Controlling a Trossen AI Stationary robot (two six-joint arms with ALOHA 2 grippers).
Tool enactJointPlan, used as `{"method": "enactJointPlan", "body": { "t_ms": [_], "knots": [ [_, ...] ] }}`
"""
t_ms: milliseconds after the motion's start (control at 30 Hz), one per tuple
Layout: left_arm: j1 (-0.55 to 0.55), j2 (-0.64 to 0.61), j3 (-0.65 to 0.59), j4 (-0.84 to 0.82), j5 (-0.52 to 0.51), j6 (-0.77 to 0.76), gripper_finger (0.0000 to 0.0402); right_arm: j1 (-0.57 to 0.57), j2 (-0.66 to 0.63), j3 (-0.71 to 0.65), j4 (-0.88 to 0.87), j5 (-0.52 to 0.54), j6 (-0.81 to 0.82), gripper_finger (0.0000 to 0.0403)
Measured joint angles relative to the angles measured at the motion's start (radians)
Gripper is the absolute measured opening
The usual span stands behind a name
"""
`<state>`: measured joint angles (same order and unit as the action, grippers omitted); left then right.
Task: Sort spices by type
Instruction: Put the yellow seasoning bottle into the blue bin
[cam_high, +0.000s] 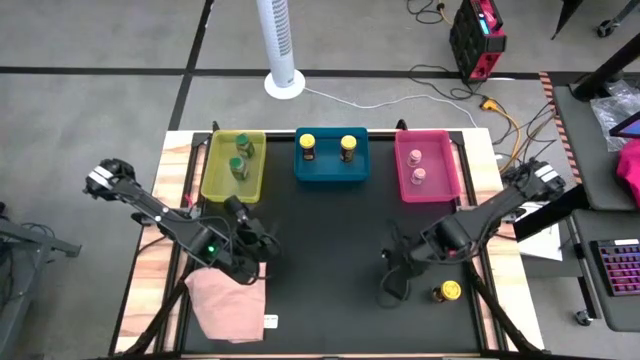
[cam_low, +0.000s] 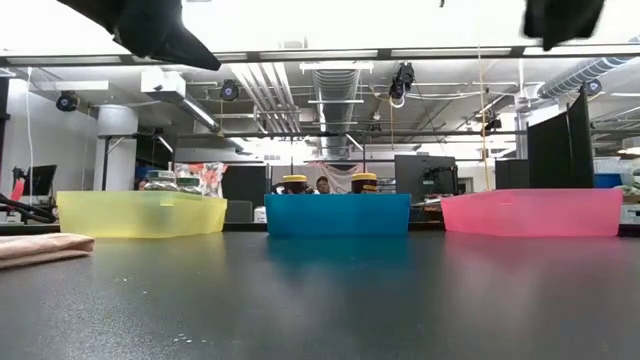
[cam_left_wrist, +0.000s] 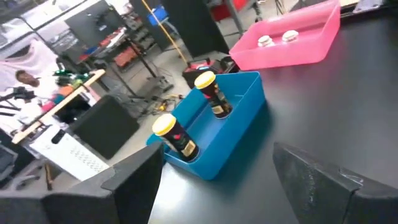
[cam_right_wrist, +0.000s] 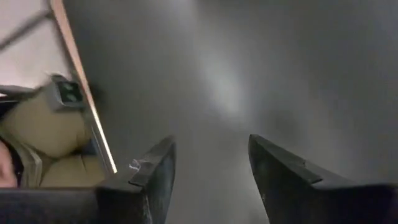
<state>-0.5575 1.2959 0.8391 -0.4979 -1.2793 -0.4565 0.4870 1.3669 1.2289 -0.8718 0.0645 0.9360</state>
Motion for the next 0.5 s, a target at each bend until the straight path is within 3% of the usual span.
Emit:
{"method": "enactJointPlan", "body": {
  "t_ms": [233,500],
  "knots": [
    [0.0,0.03,0.0,0.007,-0.005,-0.034,0.0285,0.123,0.042,0.155,-0.436,-0.151,0.311,0.0173],
    [0.001,0.038,0.0,0.03,-0.036,-0.034,0.0285,0.286,-0.055,0.129,-0.54,-0.143,0.7,0.0168]
  ]
}}
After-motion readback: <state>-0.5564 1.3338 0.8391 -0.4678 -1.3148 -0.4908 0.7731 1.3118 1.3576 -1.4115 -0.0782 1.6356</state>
